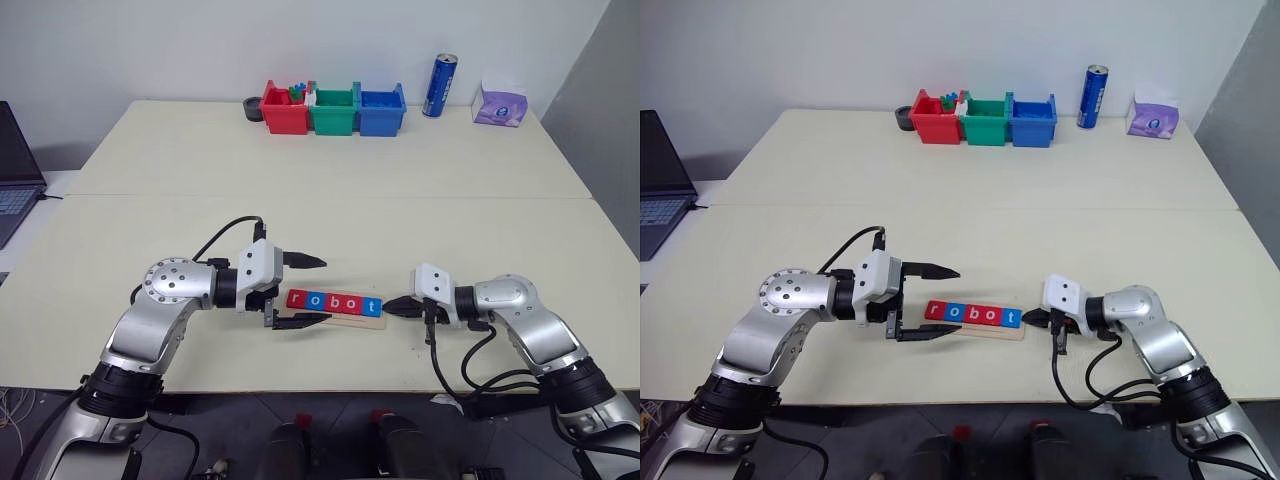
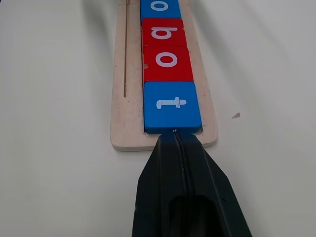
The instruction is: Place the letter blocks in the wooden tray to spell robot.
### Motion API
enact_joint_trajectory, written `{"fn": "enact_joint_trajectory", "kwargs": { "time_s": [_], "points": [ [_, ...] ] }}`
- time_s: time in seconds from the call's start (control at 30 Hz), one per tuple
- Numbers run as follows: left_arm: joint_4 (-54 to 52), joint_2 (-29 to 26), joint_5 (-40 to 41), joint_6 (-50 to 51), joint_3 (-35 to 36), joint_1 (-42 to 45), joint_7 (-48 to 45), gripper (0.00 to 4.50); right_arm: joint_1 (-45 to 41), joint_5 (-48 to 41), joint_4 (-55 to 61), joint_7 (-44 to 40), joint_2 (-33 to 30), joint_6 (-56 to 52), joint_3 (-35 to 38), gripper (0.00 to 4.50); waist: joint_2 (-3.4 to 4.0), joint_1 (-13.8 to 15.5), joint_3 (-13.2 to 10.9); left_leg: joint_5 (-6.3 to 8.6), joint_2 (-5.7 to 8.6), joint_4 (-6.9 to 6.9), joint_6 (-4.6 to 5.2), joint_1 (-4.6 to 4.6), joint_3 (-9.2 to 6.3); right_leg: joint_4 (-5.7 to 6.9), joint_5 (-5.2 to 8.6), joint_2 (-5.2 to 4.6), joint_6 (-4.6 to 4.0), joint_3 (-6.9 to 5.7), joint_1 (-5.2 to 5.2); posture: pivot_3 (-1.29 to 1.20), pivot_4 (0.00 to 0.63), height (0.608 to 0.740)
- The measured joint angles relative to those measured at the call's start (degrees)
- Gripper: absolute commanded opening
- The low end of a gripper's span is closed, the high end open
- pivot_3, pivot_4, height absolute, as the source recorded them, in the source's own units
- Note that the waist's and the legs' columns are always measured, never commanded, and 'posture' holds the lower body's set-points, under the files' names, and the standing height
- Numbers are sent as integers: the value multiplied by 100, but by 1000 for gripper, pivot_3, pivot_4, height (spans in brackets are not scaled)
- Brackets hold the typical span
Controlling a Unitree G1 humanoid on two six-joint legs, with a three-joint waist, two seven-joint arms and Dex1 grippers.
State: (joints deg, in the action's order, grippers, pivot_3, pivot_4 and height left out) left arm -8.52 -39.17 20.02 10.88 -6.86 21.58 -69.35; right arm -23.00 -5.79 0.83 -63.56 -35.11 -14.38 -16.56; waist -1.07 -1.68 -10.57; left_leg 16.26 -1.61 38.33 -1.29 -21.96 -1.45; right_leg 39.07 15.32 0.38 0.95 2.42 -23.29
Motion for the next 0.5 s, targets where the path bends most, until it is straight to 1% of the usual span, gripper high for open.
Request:
{"fn": "enact_joint_trajectory", "kwargs": {
  "time_s": [0.5],
  "points": [
    [0, 1, 0, 0, 0, -8, 8, 4500, -19, 6, 35, 89, 171, -103, -58, 9, 0, 0, 0, 0, 0, 0, 0, 0, -1, 0, 0, 0, 0, 1, 0, 0, 150, 740]
  ]
}}
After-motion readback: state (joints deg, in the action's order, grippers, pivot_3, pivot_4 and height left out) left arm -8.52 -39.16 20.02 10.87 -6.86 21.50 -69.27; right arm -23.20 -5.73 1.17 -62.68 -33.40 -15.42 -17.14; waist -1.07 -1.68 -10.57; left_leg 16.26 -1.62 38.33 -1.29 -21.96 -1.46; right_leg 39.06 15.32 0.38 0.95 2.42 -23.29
